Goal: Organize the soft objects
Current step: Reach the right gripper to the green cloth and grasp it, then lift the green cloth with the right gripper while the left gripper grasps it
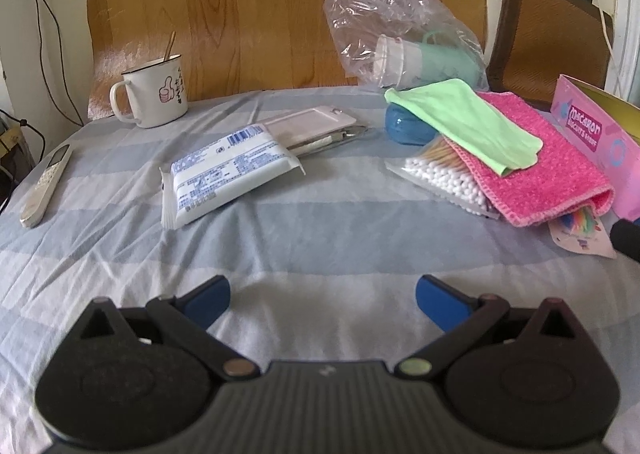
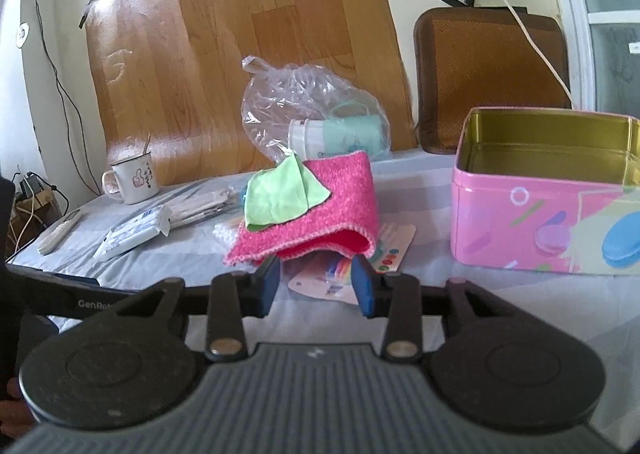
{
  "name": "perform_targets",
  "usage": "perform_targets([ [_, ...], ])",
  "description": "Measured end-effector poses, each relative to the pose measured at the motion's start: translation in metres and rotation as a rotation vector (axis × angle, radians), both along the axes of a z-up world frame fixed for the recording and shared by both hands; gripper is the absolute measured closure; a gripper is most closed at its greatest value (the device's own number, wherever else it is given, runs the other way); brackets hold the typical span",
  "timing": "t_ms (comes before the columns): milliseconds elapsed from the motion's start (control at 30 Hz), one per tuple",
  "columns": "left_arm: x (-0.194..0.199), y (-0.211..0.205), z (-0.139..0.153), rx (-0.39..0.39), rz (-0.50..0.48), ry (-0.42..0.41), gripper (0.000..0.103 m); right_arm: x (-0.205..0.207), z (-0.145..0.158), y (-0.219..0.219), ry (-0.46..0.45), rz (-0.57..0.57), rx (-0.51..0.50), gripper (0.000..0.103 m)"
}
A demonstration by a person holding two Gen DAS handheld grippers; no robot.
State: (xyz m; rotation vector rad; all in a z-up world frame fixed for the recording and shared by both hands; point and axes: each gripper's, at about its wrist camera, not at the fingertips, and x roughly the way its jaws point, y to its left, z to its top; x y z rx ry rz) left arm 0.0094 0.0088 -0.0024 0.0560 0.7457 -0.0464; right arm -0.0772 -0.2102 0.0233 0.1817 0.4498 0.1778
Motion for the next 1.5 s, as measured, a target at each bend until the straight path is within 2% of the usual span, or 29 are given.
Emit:
perform_targets([
  [300,-0.003,0.003,-0.005,-0.017,-0.003,-0.035,0.000,0.022,0.013,0.009,-0.040,0.047,-0.072,0.060],
  [467,-0.006,0.005,-0.006,-0.036,-0.006,-0.053,0.000,0.053,0.018,0.020,-0.030,0.101,-0.108,0.059],
  [533,-0.006,0.007,-0.005,-0.051,-0.008,-0.059,0.000,0.070,0.018,0.026,-0.011,0.119,-0.119,0.050],
  [567,-0.006,0.008,-0.005,-0.059,-0.010,-0.062,0.000,0.076,0.017,0.028,-0.004,0.120,-0.123,0.043],
  [667,-0.006,0.010,-0.006,-0.069,-0.016,-0.066,0.000,0.107,0.006,0.033,0.064,0.122,-0.136,0.040],
  [700,-0.006,0.010,-0.006,-0.071,-0.018,-0.067,0.000,0.115,0.001,0.035,0.093,0.128,-0.137,0.047],
  [733,-0.006,0.010,-0.005,-0.071,-0.019,-0.067,0.000,0.118,-0.002,0.036,0.111,0.140,-0.135,0.060],
  [767,-0.006,0.010,-0.005,-0.073,-0.022,-0.068,0.000,0.119,-0.003,0.038,0.118,0.161,-0.127,0.089],
  [800,-0.006,0.011,-0.005,-0.079,-0.023,-0.069,0.000,0.114,-0.001,0.038,0.116,0.188,-0.105,0.094],
  [933,-0.007,0.019,-0.005,-0.129,-0.027,-0.077,0.000,0.079,0.010,0.036,0.059,0.256,-0.087,0.096],
  [1033,-0.007,0.027,-0.003,-0.194,-0.043,-0.079,0.000,0.041,0.010,0.028,0.032,0.333,-0.097,0.096],
  [1100,-0.007,0.033,0.000,-0.239,-0.055,-0.061,0.000,0.020,0.004,0.021,0.066,0.399,-0.077,0.096],
  [1233,-0.006,0.037,0.013,-0.389,-0.163,0.003,0.000,-0.015,-0.008,0.013,0.138,0.517,-0.044,0.096],
  [1333,-0.004,0.024,0.018,-0.418,-0.233,0.062,0.001,-0.030,-0.007,0.015,0.117,0.547,-0.057,0.091],
  [1367,-0.004,0.018,0.018,-0.415,-0.246,0.091,0.006,-0.034,-0.006,0.016,0.100,0.538,-0.076,0.077],
  [1400,-0.002,0.011,0.016,-0.409,-0.258,0.129,0.010,-0.035,-0.004,0.018,0.083,0.521,-0.097,0.055],
  [1433,-0.002,0.006,0.015,-0.411,-0.269,0.156,0.016,-0.036,-0.002,0.018,0.070,0.500,-0.104,0.044],
  [1467,-0.002,0.001,0.013,-0.410,-0.276,0.177,0.018,-0.032,-0.002,0.017,0.062,0.483,-0.101,0.034],
  [1500,-0.003,-0.005,0.015,-0.388,-0.275,0.170,0.024,-0.029,-0.002,0.017,0.057,0.479,-0.092,0.034],
])
